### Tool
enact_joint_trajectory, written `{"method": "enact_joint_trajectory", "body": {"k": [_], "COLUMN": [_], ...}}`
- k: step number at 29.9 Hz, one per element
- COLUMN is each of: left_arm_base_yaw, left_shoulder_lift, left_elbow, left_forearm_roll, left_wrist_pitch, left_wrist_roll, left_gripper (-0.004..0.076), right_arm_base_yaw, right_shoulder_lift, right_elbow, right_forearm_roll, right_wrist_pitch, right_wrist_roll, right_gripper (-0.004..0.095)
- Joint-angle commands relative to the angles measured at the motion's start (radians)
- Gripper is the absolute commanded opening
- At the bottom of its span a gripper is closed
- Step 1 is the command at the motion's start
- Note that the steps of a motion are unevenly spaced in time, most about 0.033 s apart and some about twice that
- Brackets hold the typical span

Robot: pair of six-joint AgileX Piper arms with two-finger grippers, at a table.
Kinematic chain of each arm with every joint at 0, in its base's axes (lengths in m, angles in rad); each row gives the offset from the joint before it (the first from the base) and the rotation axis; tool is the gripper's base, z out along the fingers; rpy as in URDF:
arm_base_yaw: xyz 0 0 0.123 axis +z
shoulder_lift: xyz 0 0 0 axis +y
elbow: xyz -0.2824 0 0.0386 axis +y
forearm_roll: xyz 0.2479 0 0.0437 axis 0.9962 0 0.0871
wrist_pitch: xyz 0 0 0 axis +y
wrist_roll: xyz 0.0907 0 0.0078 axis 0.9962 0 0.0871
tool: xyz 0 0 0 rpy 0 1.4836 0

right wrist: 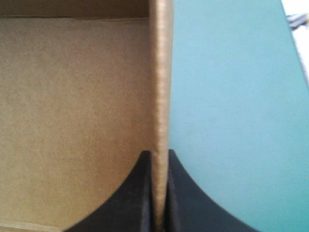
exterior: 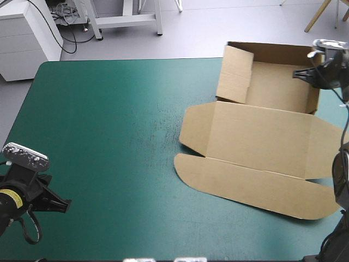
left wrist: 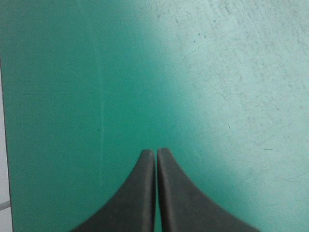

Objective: Fold the box

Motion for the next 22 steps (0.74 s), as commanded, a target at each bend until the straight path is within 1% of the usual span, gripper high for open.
{"method": "enact_joint_trajectory", "body": {"k": [1,3,6,10,11,13,14,16,18,19,20,21,22], "left_arm_base_yaw": [0.001,0.001,0.001,0.001,0.001,0.001,0.001,0.001,0.001,0.001,0.001,0.001,0.001], "left_shoulder_lift": [0.004,0.004,0.004,0.004,0.004,0.004,0.004,0.004,0.004,0.004,0.004,0.004,0.004], "left_elbow": [-0.022,-0.022,-0.022,-0.020,-0.020,-0.020,-0.020,-0.020,-0.020,-0.020,-0.020,-0.020,-0.020], "left_forearm_roll": [0.027,0.027,0.027,0.027,0.027,0.027,0.027,0.027,0.027,0.027,0.027,0.027,0.027], "left_wrist_pitch": [0.009,0.009,0.006,-0.001,-0.005,-0.005,0.002,0.010,0.015,0.015,0.015,0.015,0.015], "left_wrist_roll": [-0.012,-0.012,-0.012,-0.012,-0.012,-0.012,-0.012,-0.012,-0.012,-0.012,-0.018,-0.026,-0.034], "left_gripper": [-0.0008,-0.0008,-0.0008,-0.0008,-0.0008,-0.0008,-0.0008,-0.0008,-0.0008,-0.0008,-0.0008,-0.0008,-0.0008], "right_arm_base_yaw": [-0.105,-0.160,-0.218,-0.256,-0.258,-0.258,-0.258,-0.258,-0.258,-0.258,-0.258,-0.258,-0.258], "right_shoulder_lift": [-0.060,-0.060,-0.058,-0.058,-0.058,-0.058,-0.058,-0.058,-0.060,-0.060,-0.060,-0.060,-0.060], "right_elbow": [-0.032,-0.032,-0.032,-0.032,-0.032,-0.032,-0.032,-0.032,-0.032,-0.032,-0.032,-0.032,-0.032], "right_forearm_roll": [0.019,0.033,0.084,0.169,0.171,0.160,0.160,0.166,0.168,0.170,0.170,0.170,0.170], "right_wrist_pitch": [-0.048,-0.046,-0.022,0.006,0.009,0.009,0.009,0.009,0.011,0.011,0.011,0.011,0.014], "right_wrist_roll": [0.013,0.013,-0.041,-0.123,-0.128,-0.130,-0.137,-0.149,-0.151,-0.151,-0.151,-0.151,-0.149], "right_gripper": [-0.0019,-0.0019,-0.0015,0.0001,0.0025,0.0104,0.0176,0.0354,0.0622,0.0735,0.0889,0.0946,0.0943]}}
